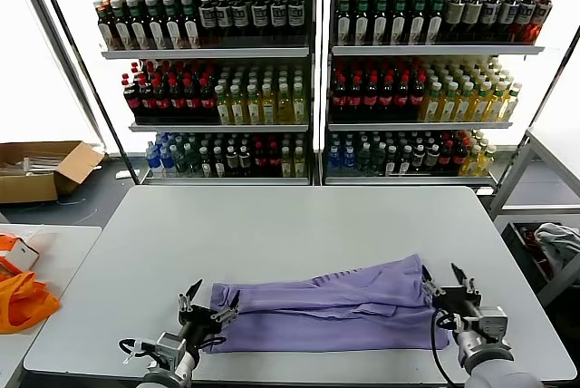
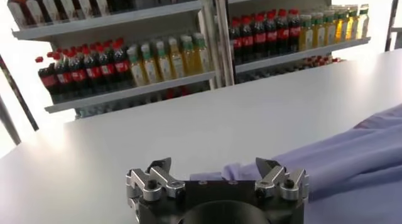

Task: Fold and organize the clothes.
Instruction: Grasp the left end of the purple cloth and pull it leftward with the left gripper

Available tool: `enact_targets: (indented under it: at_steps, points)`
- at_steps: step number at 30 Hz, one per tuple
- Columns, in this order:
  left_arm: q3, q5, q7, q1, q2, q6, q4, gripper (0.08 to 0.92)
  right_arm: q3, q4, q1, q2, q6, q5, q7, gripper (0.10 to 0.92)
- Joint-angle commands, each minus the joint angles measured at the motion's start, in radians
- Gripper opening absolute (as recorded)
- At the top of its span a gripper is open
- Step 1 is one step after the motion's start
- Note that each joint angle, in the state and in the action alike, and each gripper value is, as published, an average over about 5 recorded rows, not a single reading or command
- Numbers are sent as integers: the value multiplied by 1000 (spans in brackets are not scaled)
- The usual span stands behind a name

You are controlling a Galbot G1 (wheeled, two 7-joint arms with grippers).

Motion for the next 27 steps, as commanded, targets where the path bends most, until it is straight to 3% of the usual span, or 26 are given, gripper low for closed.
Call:
enact_targets:
  at_steps: [1,5,17,27]
  points:
    - [-12,-56,-40,8,-49,32,-8,823,53,40,17,-6,5,41,14,772]
    - [-14,-112,-60,13,-67,49,9,823,42,32,23,-8,10,42,17,818]
    - [-14,-143,-58,37,-89,58,28,806,27,30,29,-16,18,47,23,823]
    - [-9,-149,-36,53,-92,72,22,525,31,28,34,-21,20,59,26,823]
